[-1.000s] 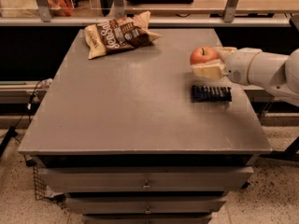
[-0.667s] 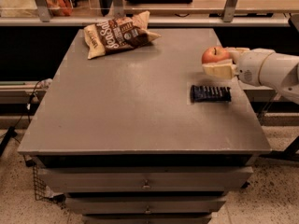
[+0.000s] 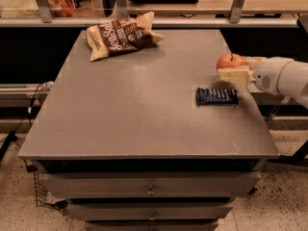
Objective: Move apple near rxbar blueberry
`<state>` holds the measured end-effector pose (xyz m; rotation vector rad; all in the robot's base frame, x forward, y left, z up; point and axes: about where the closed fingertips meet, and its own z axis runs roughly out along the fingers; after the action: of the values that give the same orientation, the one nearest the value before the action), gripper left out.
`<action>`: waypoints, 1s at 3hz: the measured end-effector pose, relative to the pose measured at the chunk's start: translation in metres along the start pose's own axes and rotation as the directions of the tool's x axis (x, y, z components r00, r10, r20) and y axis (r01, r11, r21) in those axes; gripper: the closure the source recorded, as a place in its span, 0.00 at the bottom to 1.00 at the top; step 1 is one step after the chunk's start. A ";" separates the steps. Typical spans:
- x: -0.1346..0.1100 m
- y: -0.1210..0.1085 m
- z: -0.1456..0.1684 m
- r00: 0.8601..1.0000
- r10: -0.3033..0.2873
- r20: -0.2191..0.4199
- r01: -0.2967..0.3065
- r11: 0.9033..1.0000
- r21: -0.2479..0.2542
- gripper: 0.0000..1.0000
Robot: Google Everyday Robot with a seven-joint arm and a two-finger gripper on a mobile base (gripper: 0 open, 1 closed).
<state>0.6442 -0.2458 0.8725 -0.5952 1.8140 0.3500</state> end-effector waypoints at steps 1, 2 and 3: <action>0.009 0.001 0.001 0.999 0.044 -0.015 -0.045 0.999 -0.030 0.62; 0.019 0.004 0.003 0.997 0.074 -0.029 -0.076 0.995 -0.058 0.38; 0.027 0.009 0.006 0.995 0.090 -0.037 -0.093 0.991 -0.093 0.07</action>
Offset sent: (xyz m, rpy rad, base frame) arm -0.0090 -0.0024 -0.0309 0.0872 0.1121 0.0432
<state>0.6378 -0.2409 0.8444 -0.5874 1.8679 0.4927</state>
